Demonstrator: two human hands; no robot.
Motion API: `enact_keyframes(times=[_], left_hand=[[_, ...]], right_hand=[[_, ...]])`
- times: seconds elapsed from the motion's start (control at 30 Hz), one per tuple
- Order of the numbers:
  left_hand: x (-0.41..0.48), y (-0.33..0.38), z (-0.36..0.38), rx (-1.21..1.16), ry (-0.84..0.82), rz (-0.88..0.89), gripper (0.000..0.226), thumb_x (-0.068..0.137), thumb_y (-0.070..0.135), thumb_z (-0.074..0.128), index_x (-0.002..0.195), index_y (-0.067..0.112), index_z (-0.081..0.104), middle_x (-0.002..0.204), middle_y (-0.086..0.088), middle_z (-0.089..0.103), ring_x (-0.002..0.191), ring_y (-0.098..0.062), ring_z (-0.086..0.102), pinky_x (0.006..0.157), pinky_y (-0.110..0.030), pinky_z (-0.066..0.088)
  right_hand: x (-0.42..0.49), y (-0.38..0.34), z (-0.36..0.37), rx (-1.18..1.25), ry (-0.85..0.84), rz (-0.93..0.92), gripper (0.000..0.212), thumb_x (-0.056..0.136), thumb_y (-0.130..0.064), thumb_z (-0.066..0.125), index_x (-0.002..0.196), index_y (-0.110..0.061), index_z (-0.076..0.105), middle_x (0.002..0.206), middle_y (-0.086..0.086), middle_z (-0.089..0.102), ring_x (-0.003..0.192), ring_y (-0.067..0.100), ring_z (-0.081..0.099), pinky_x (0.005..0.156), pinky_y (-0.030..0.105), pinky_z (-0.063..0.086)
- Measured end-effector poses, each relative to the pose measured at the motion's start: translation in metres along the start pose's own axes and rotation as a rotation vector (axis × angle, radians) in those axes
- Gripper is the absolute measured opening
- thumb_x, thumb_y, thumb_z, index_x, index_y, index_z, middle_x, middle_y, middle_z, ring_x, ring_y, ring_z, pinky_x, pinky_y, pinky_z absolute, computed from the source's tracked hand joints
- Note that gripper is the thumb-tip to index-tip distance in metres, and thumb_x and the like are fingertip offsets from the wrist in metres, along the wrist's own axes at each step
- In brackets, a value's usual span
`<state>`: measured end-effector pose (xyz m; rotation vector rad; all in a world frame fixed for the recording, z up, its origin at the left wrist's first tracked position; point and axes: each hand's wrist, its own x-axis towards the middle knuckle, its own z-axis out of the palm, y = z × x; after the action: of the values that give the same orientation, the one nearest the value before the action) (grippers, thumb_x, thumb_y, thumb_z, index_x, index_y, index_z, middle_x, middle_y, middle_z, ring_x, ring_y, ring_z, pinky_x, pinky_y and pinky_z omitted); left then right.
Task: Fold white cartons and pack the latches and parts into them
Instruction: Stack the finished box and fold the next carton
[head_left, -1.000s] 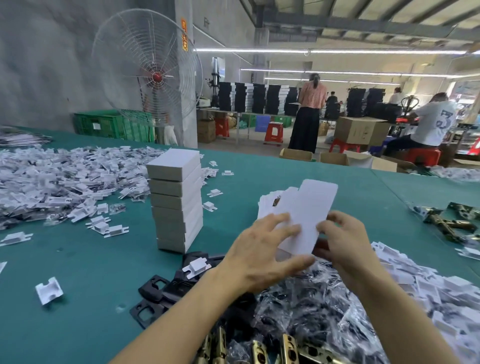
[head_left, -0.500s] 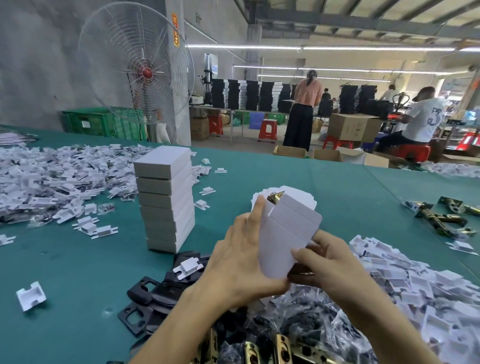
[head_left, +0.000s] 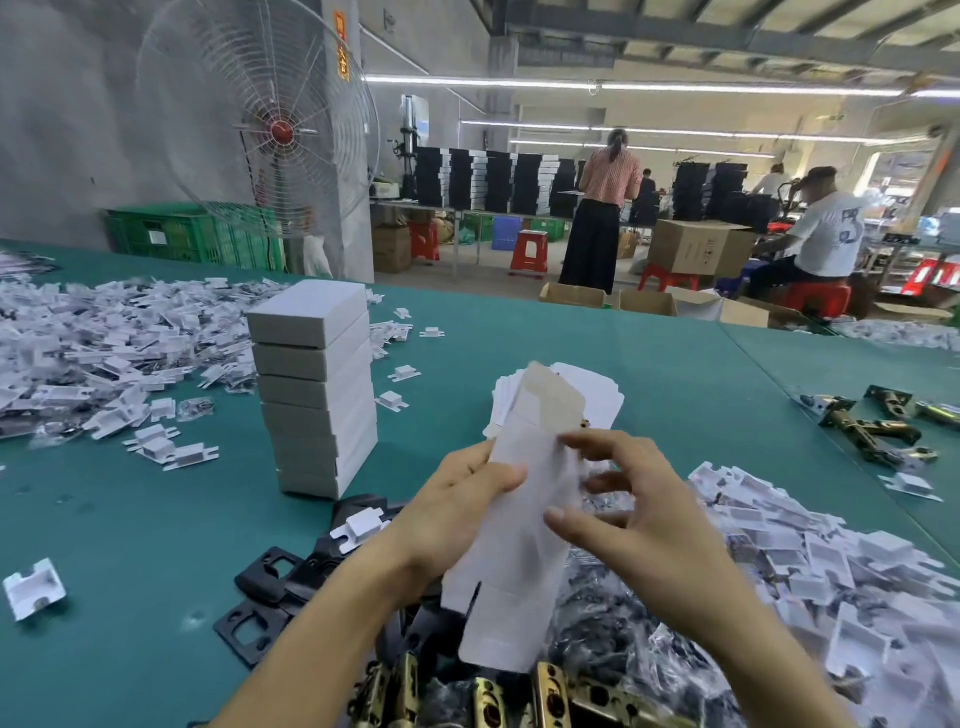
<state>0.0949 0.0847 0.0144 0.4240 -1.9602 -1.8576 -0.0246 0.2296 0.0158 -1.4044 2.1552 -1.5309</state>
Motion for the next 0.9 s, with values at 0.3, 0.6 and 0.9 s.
enact_keyframes(times=[0.3,0.6,0.9], left_hand=[[-0.001,0.002,-0.008,-0.087,-0.029,0.056,0.025,0.098,0.016,0.058,0.123,0.017,0.064,0.114,-0.011,0.073,0.098,-0.028,0.071,0.089,-0.046,0.059],[0.001,-0.002,-0.005,-0.054,0.061,0.182,0.026,0.092,0.032,0.064,0.106,0.011,0.07,0.098,-0.014,0.075,0.08,-0.02,0.071,0.069,-0.034,0.06],[-0.003,-0.001,0.004,0.747,0.302,0.406,0.078,0.077,0.054,0.075,0.143,0.038,0.036,0.131,0.021,0.048,0.116,-0.003,0.053,0.094,-0.04,0.051]], right_hand=[[0.002,0.002,-0.001,-0.246,0.131,-0.117,0.053,0.077,-0.029,0.081,0.124,-0.039,0.058,0.116,-0.025,0.042,0.109,-0.006,0.045,0.085,0.018,0.04],[-0.001,-0.007,-0.001,-0.4,0.133,-0.146,0.035,0.075,-0.033,0.082,0.103,-0.037,0.063,0.108,-0.018,0.044,0.107,0.006,0.044,0.086,0.017,0.035],[0.0,-0.018,-0.001,-0.148,0.392,-0.101,0.025,0.079,-0.013,0.081,0.072,-0.033,0.068,0.079,-0.013,0.064,0.071,0.004,0.063,0.063,0.021,0.052]])
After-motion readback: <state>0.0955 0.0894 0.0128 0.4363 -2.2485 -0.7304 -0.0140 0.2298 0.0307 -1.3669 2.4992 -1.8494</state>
